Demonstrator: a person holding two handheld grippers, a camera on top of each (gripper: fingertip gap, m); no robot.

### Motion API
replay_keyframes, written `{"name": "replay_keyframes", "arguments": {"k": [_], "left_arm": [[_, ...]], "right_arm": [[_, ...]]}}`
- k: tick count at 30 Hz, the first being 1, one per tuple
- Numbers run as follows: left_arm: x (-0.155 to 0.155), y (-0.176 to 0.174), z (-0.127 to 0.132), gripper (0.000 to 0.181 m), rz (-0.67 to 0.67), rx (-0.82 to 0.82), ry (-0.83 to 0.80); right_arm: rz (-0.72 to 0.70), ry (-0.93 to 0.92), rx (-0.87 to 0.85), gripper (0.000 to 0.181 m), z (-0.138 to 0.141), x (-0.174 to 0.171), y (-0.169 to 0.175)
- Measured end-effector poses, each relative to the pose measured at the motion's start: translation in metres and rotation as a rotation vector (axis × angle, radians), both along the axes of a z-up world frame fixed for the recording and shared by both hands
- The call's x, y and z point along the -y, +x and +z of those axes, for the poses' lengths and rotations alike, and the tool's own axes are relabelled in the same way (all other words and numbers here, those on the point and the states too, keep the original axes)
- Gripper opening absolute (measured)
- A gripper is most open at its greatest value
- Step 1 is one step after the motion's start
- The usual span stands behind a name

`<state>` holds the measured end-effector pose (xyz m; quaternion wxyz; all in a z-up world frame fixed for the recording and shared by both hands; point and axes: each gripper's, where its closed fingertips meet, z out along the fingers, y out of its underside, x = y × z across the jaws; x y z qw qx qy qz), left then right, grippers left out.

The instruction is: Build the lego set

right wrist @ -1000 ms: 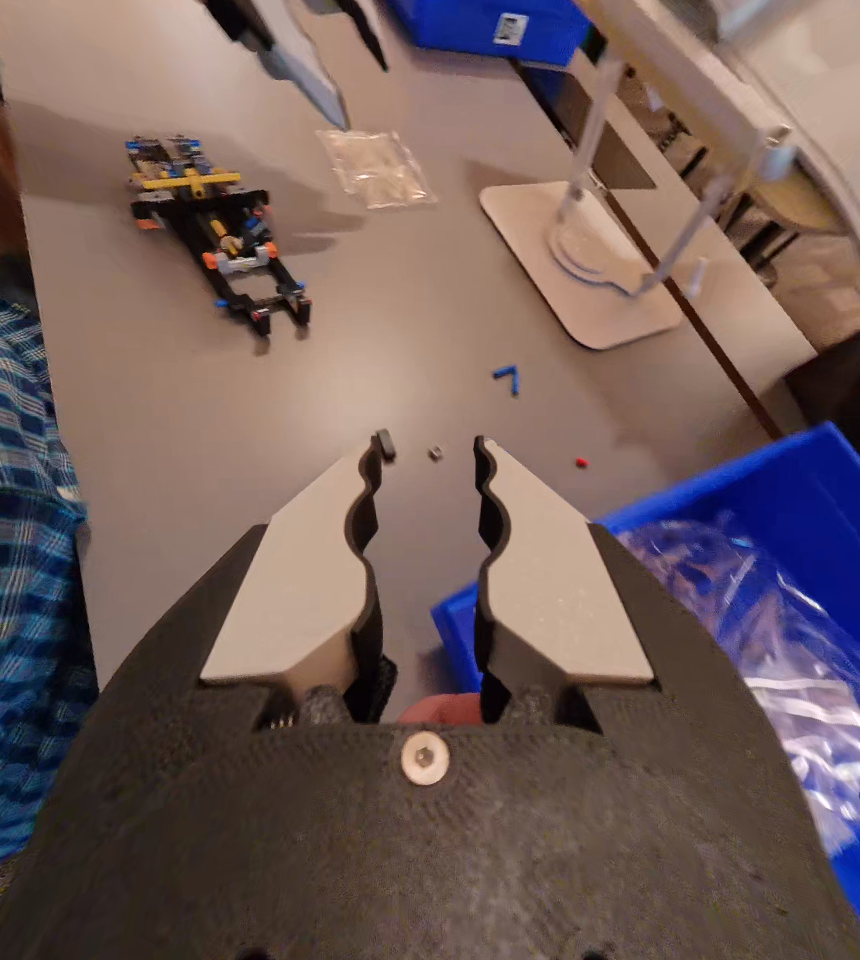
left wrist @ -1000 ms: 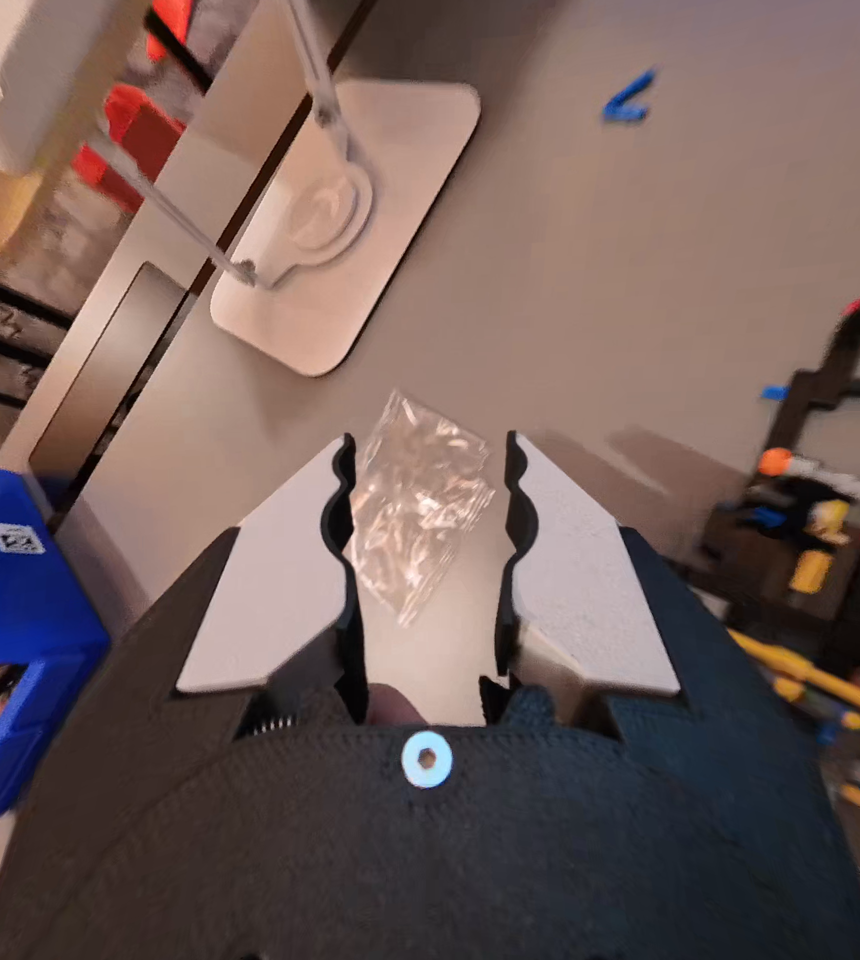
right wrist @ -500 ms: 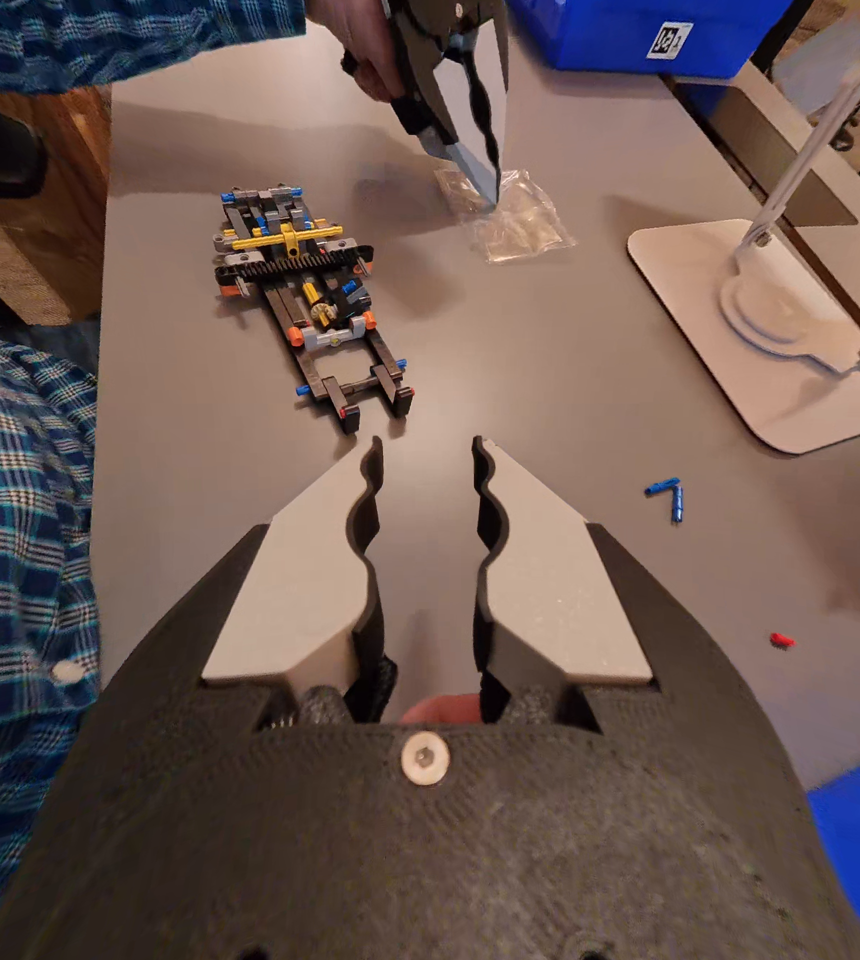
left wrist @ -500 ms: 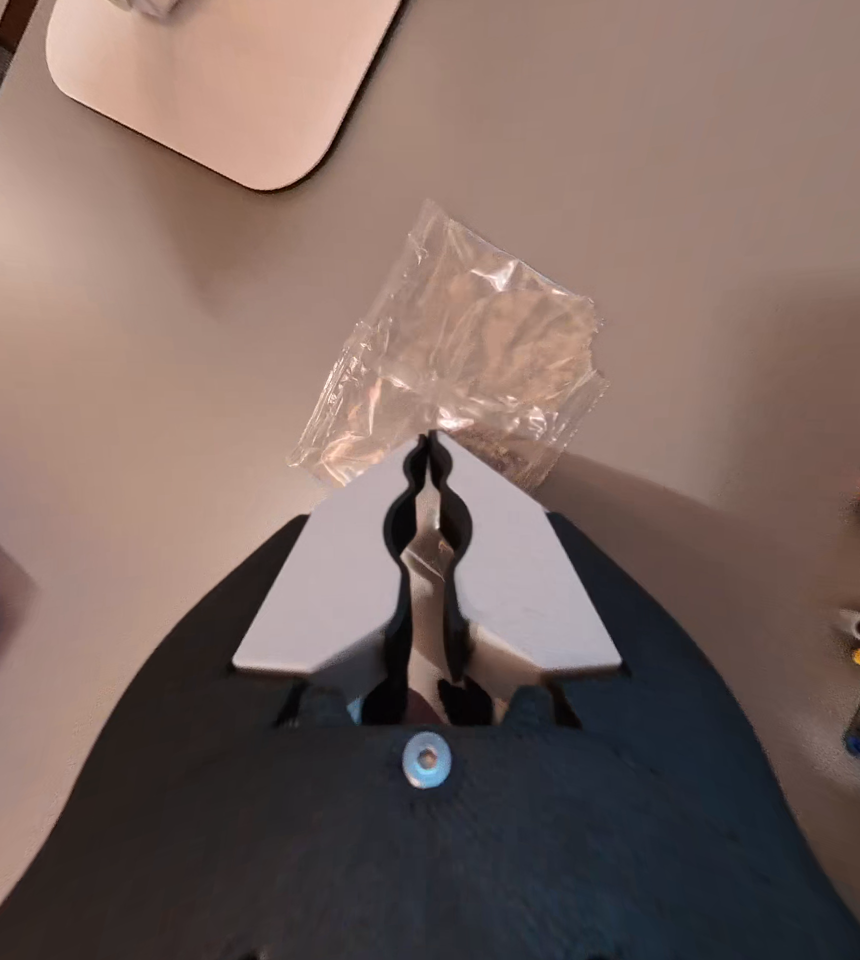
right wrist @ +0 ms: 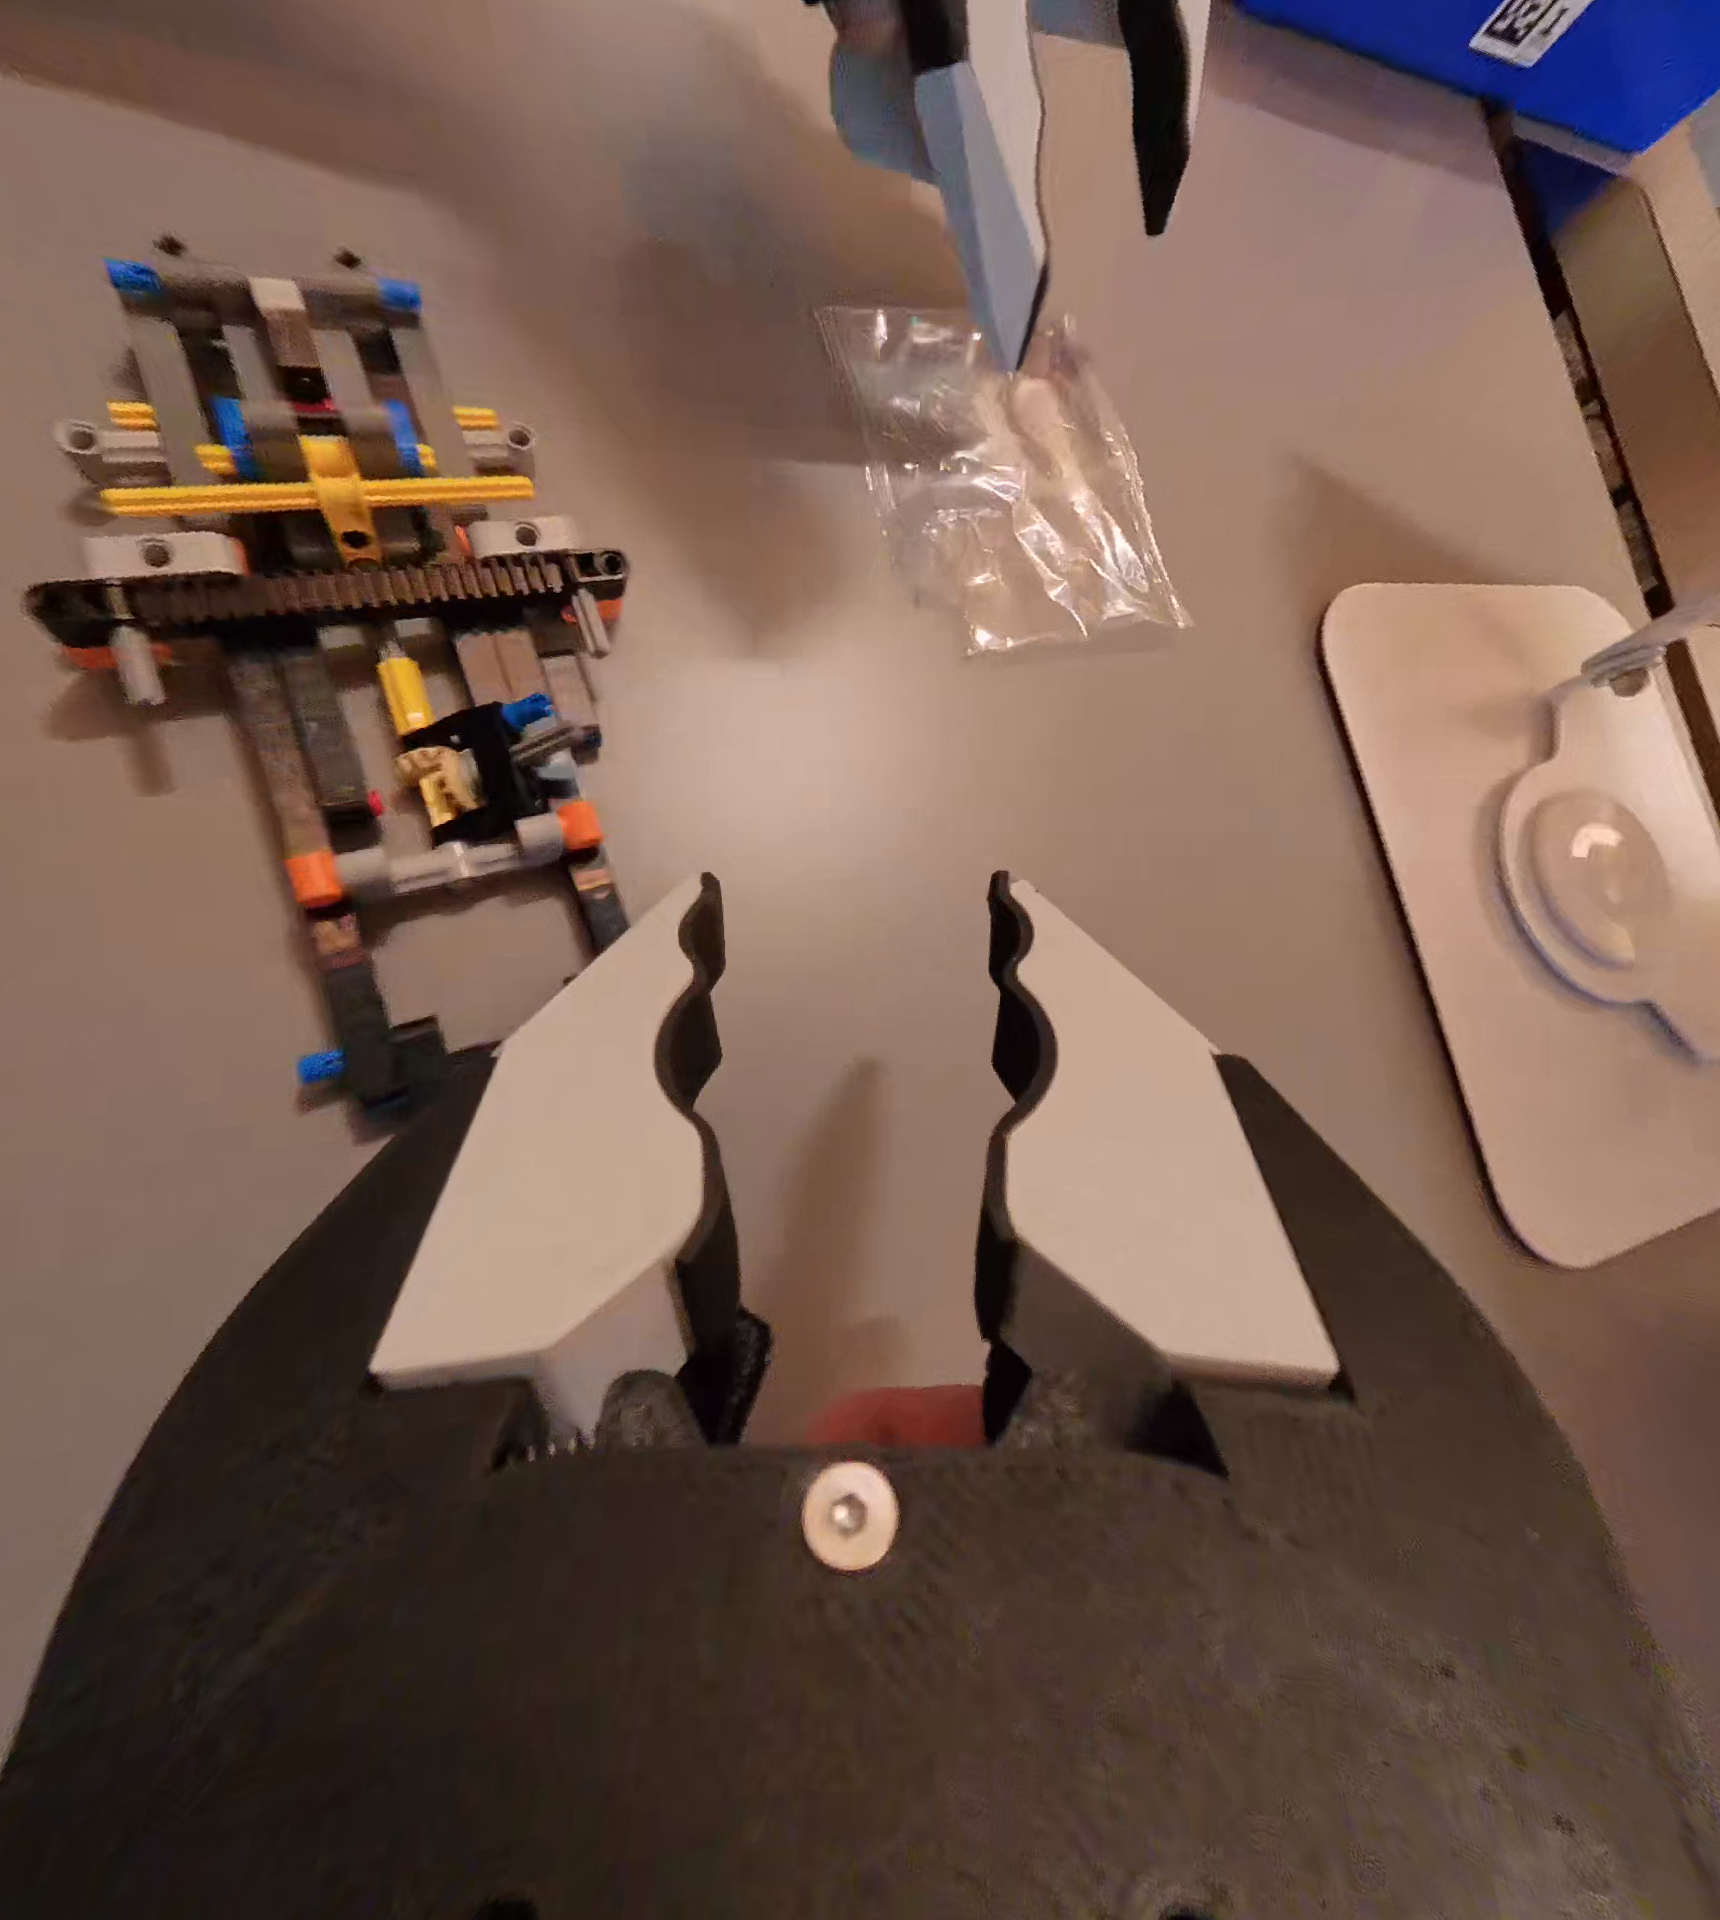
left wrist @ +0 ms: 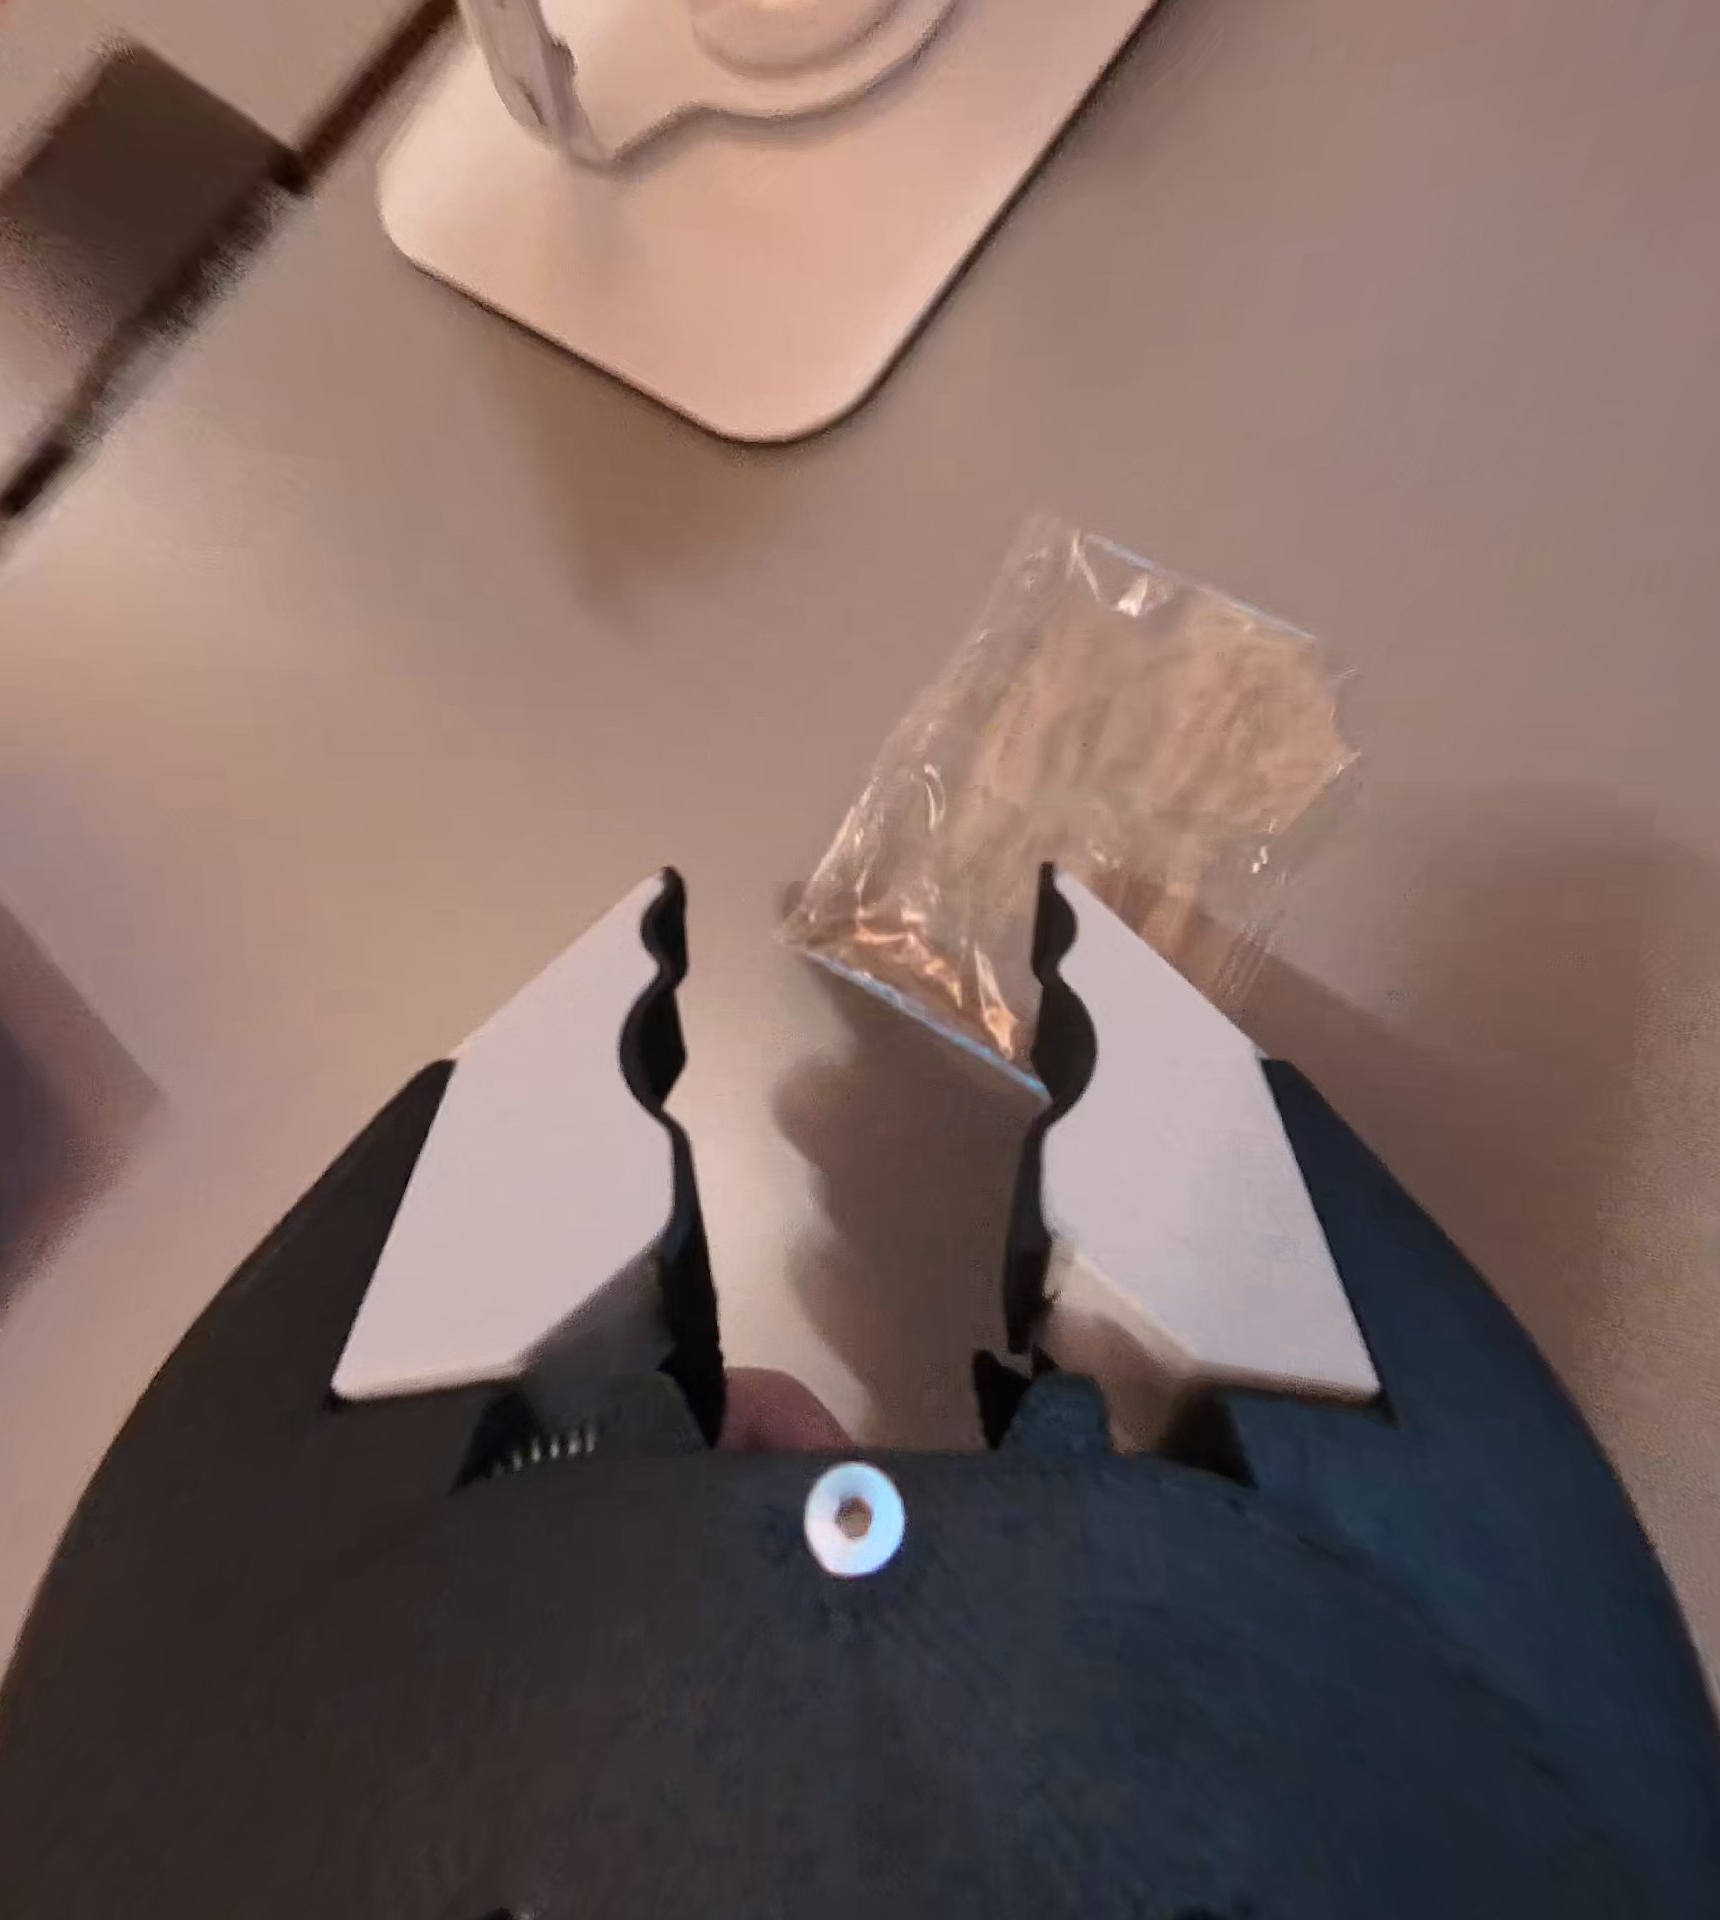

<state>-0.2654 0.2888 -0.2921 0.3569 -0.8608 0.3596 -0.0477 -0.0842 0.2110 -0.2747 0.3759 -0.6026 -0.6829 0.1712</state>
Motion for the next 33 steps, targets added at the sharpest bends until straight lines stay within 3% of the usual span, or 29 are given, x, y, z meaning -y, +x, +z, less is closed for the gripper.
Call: {"name": "replay_keyframes", "arguments": {"k": [1, 3, 12, 17, 21, 27, 30, 33], "left_arm": [[0.001, -0.001, -0.009, 0.069, -0.012, 0.012, -0.049], [0.000, 0.001, -0.021, 0.063, -0.041, 0.026, -0.086], [-0.006, 0.012, -0.022, 0.001, -0.008, 0.090, -0.034], [0.007, 0.030, -0.017, 0.000, 0.007, 0.190, -0.097], [0.023, 0.060, 0.001, 0.000, -0.040, 0.346, -0.171], [0.050, 0.106, 0.025, 0.000, -0.185, 0.498, -0.256], [0.055, 0.121, 0.031, 0.000, -0.214, 0.541, -0.269], [0.057, 0.132, 0.036, 0.000, -0.235, 0.593, -0.266]], "right_arm": [[0.004, 0.019, 0.014, 0.050, -0.002, -0.002, -0.005], [0.017, 0.031, 0.010, 0.049, 0.000, 0.001, -0.013], [-0.029, -0.013, -0.018, 0.041, -0.003, -0.003, -0.008], [-0.049, 0.086, -0.051, 0.036, 0.007, -0.023, -0.010], [0.022, 0.320, -0.097, 0.038, 0.023, -0.031, -0.021], [0.095, 0.683, -0.017, 0.036, 0.026, -0.041, -0.024], [0.069, 0.770, -0.054, 0.002, 0.036, -0.042, -0.020], [0.046, 0.720, -0.089, 0.000, 0.042, -0.041, -0.013]]}}
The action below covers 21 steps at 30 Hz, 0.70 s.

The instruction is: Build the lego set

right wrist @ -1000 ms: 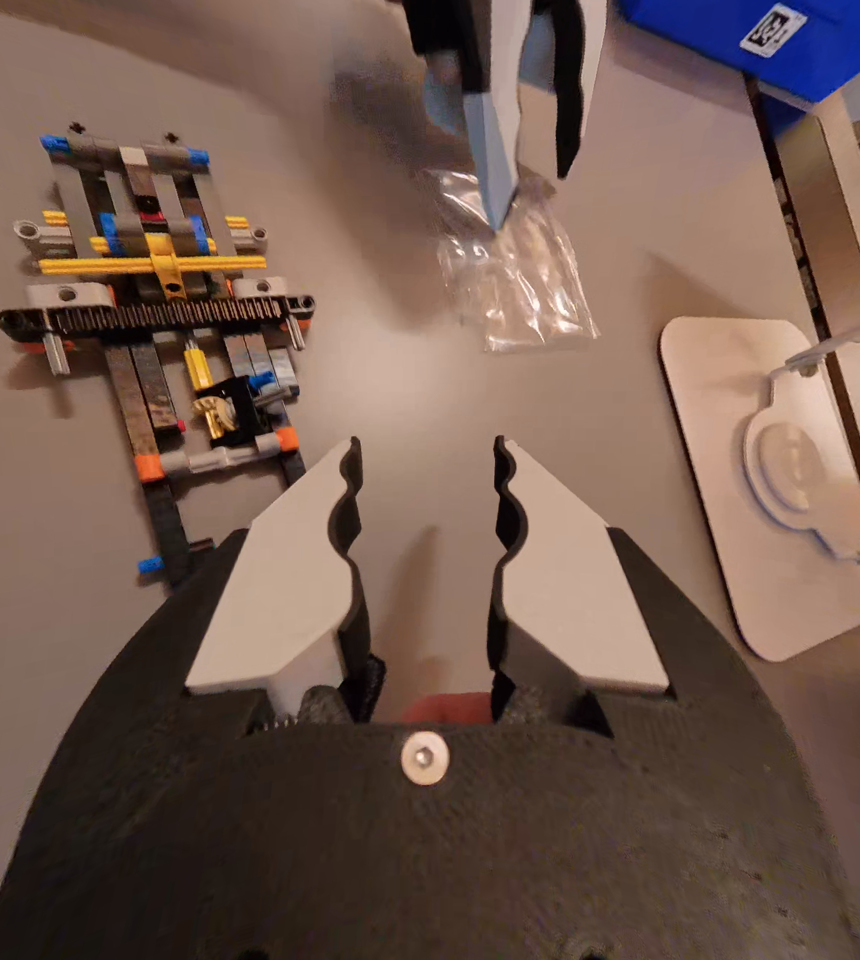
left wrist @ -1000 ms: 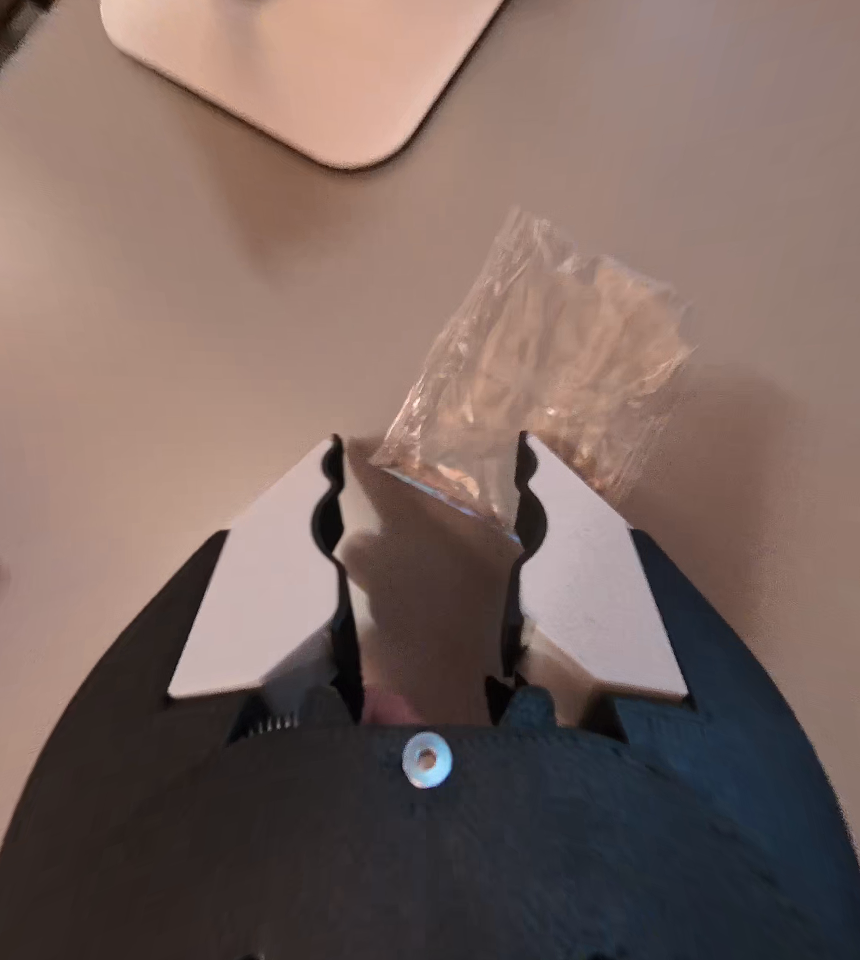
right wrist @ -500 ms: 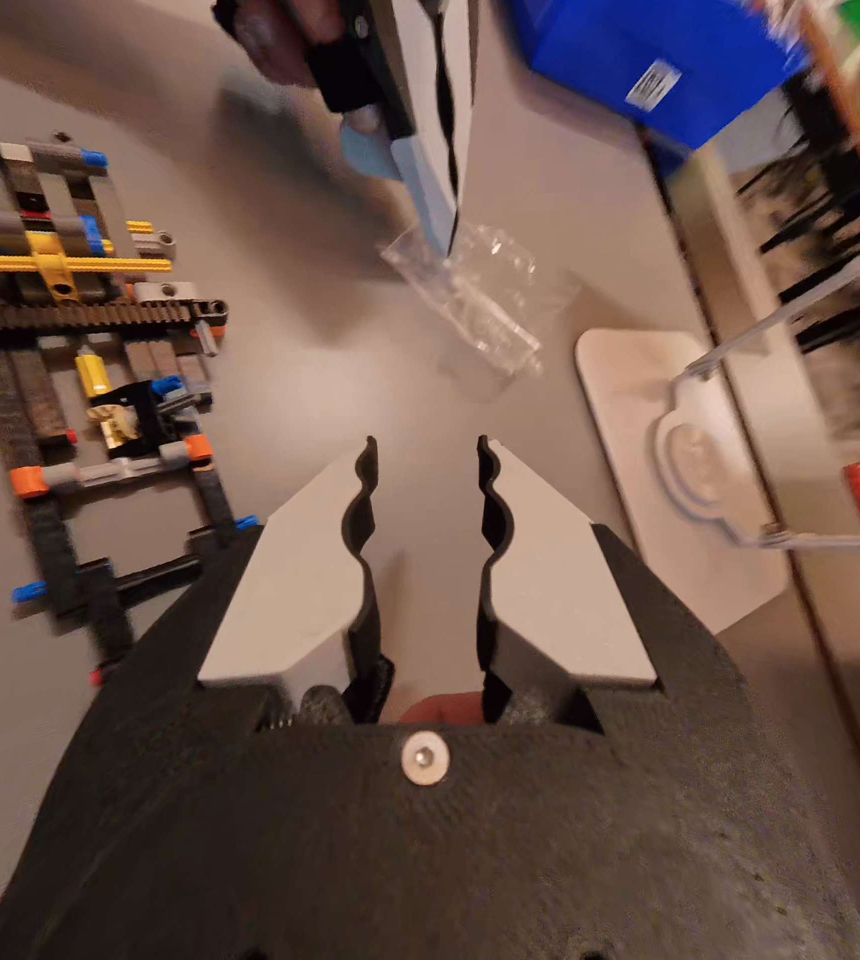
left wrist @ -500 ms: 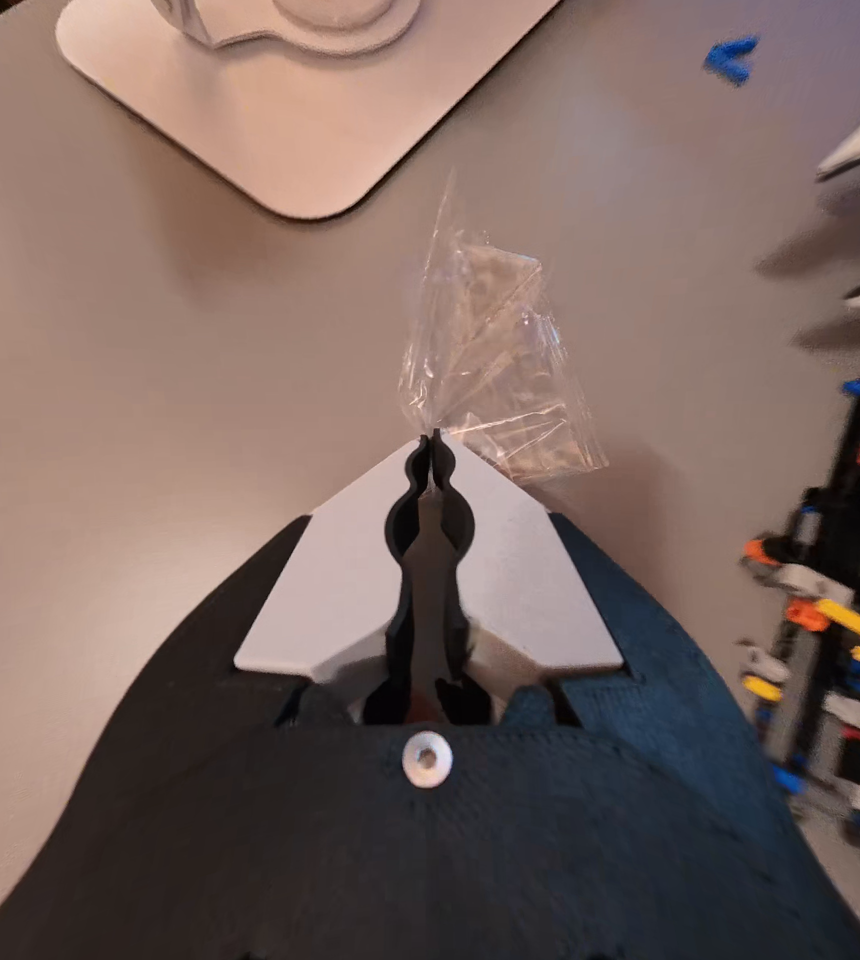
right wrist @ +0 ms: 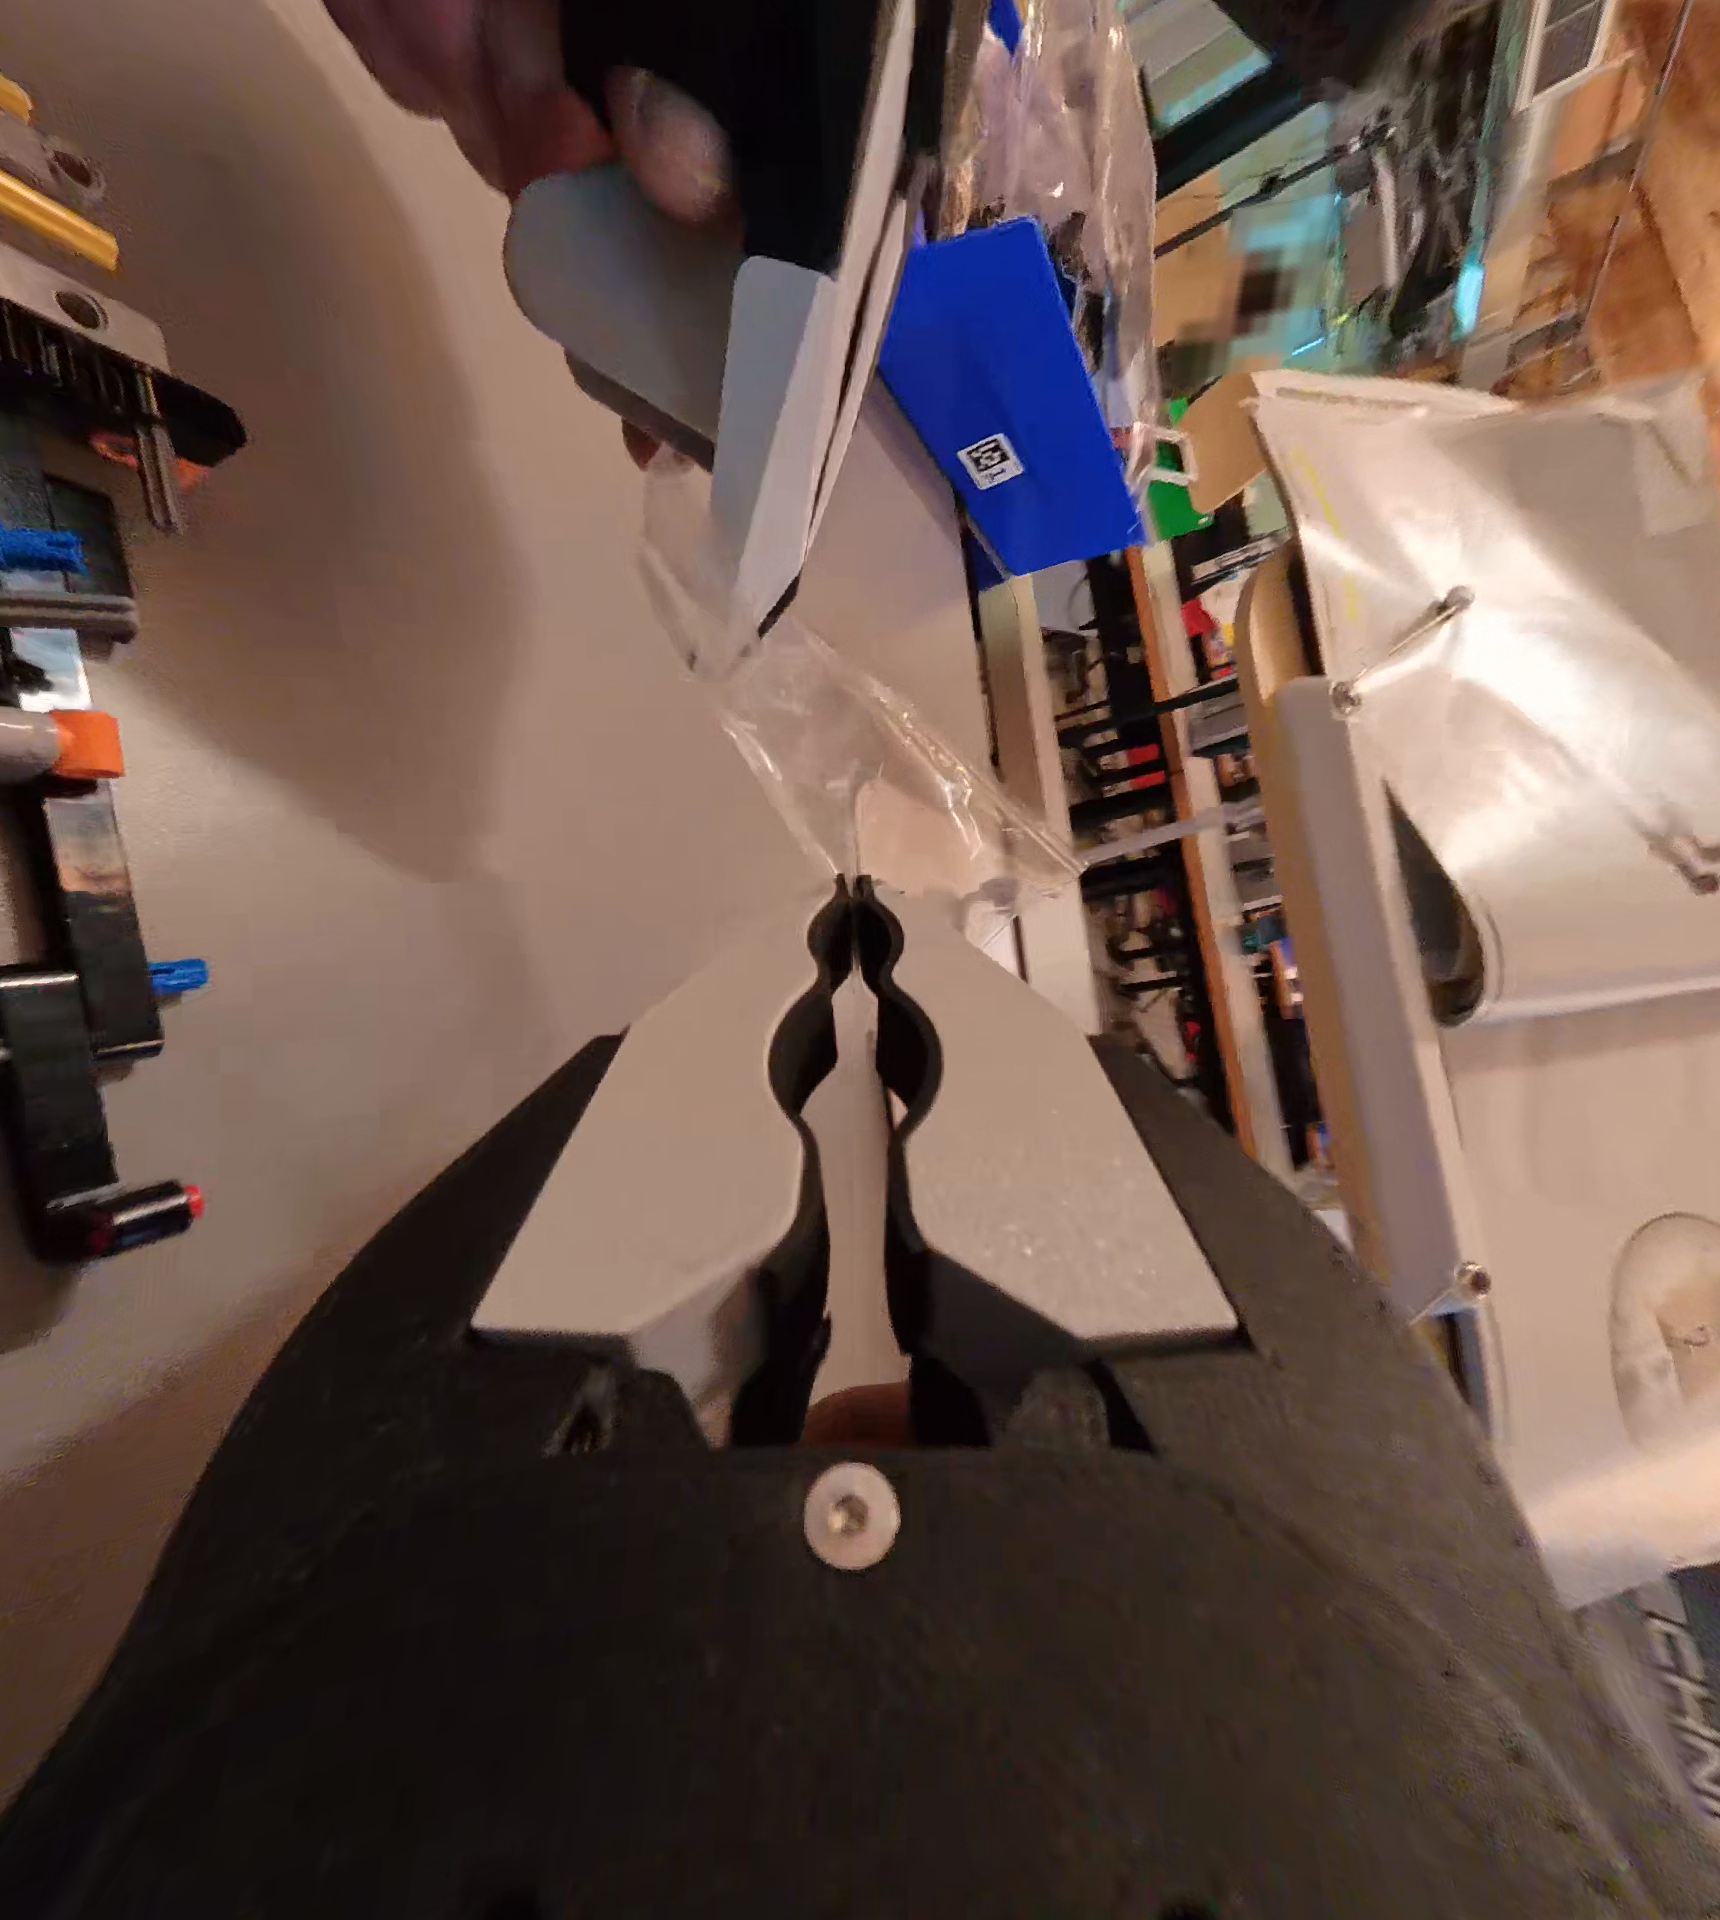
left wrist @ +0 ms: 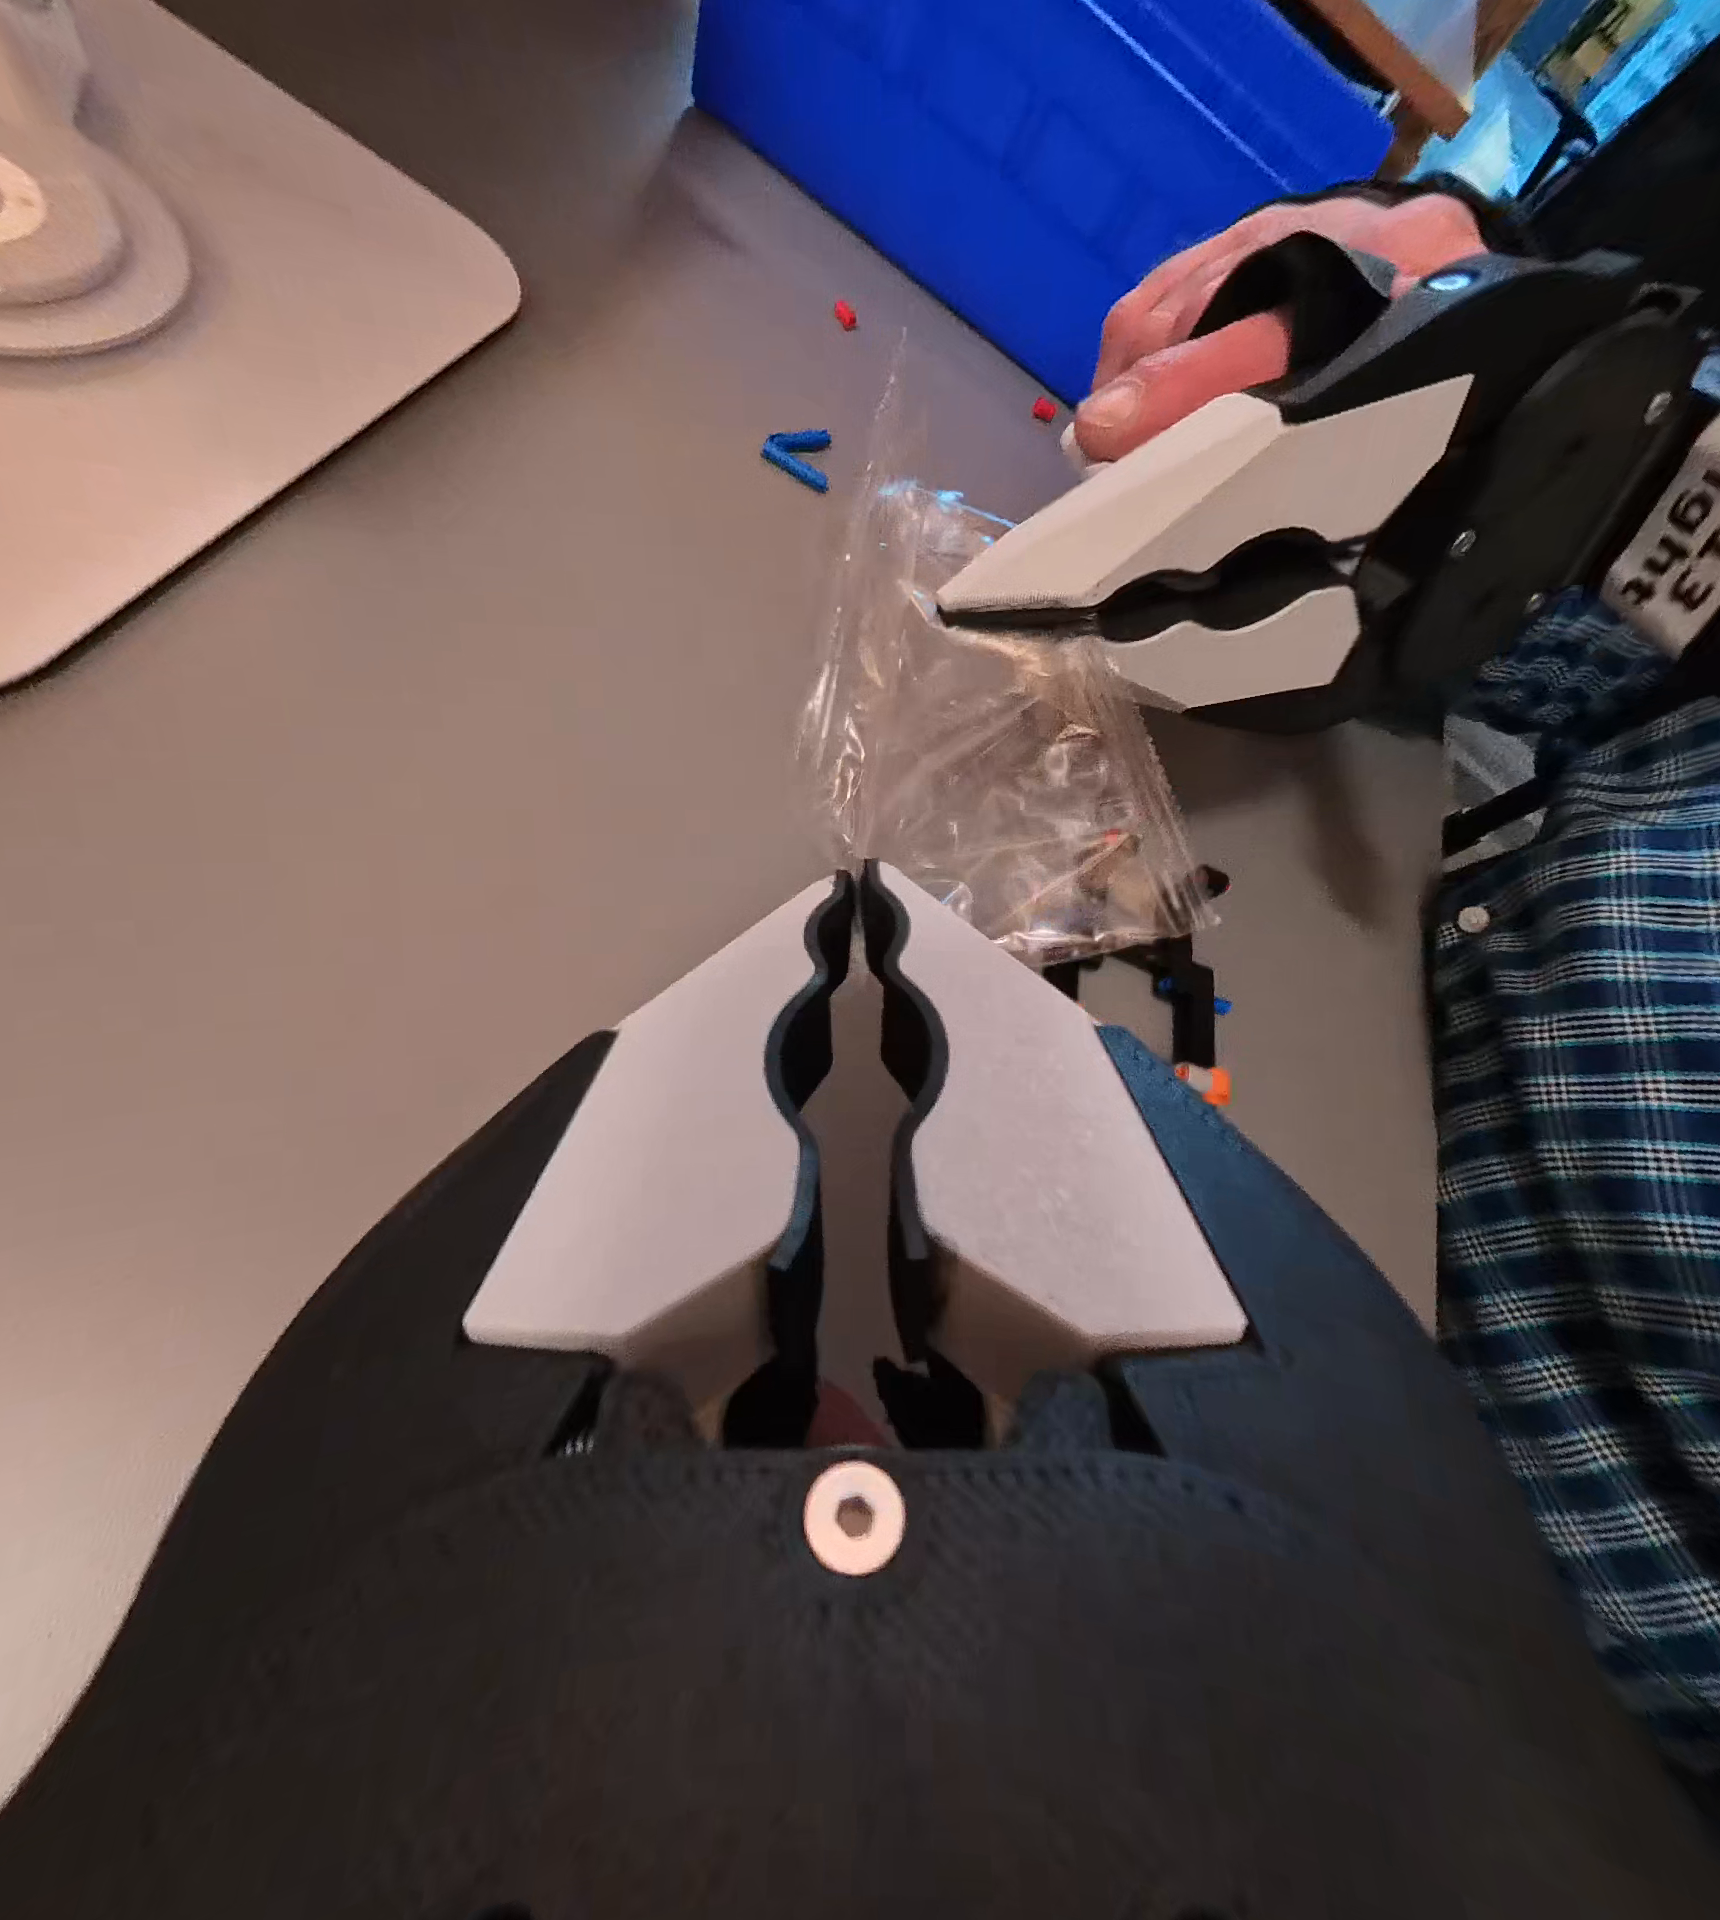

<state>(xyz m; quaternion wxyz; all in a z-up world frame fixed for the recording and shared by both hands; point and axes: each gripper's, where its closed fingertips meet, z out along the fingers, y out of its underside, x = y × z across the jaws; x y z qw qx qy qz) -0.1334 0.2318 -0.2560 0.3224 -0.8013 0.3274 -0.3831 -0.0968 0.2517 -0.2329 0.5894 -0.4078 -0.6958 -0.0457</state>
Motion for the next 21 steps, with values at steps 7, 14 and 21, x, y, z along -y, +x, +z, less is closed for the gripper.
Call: {"name": "replay_keyframes", "arguments": {"k": [7, 14, 21], "left_arm": [[-0.020, 0.001, 0.040, 0.037, 0.088, -0.039, 0.265], [-0.007, 0.036, 0.080, 0.035, 0.010, -0.117, 0.398], [-0.009, 0.049, 0.058, 0.027, -0.031, -0.295, 0.357]], "right_arm": [[-0.049, -0.030, 0.026, 0.000, 0.015, -0.014, 0.027], [-0.067, 0.068, 0.096, 0.000, 0.019, -0.014, 0.032], [-0.082, 0.114, 0.125, 0.000, 0.016, -0.011, 0.032]]}}
